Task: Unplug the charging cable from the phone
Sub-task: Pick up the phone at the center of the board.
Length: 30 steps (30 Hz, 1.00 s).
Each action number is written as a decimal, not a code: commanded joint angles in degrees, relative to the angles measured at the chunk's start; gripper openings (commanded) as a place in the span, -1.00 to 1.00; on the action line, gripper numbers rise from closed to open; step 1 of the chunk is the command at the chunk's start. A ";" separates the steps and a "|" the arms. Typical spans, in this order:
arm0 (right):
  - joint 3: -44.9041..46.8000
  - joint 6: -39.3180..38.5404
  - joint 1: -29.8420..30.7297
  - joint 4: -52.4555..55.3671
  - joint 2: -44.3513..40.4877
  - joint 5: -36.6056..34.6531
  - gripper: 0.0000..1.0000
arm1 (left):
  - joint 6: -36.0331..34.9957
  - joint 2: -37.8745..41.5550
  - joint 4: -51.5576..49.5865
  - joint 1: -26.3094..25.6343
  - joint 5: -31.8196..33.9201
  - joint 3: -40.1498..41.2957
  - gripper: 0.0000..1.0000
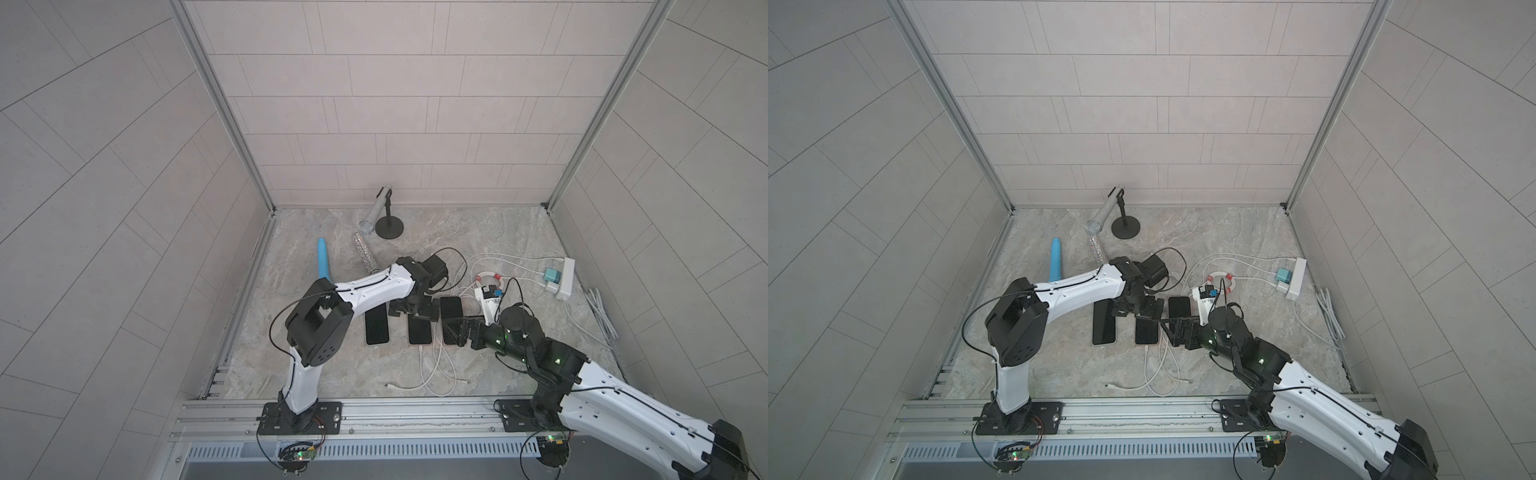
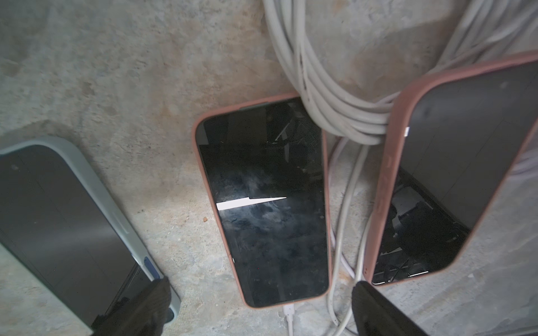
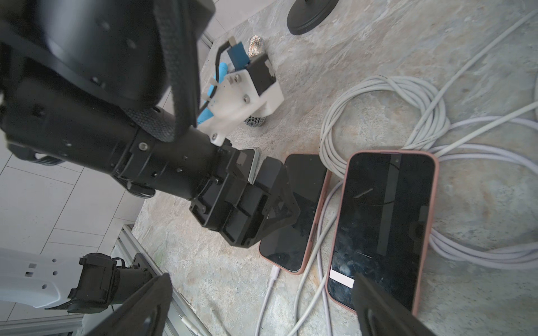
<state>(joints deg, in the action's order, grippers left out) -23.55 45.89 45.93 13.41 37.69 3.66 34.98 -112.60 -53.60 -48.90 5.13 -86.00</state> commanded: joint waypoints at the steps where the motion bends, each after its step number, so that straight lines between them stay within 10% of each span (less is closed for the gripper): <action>1: 0.94 0.45 -0.32 0.83 -0.57 -0.44 1.00 | 0.87 -1.32 -0.65 -0.23 -1.00 -1.63 0.97; 30: 2.52 1.14 -0.76 -0.65 -0.51 -0.29 1.00 | 2.55 -9.73 0.92 -0.23 -0.02 -3.94 0.93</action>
<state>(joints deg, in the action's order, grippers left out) -21.85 46.78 45.34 13.23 37.67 3.68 36.86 -120.95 -51.90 -48.93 4.34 -88.84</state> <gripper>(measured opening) 0.999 0.967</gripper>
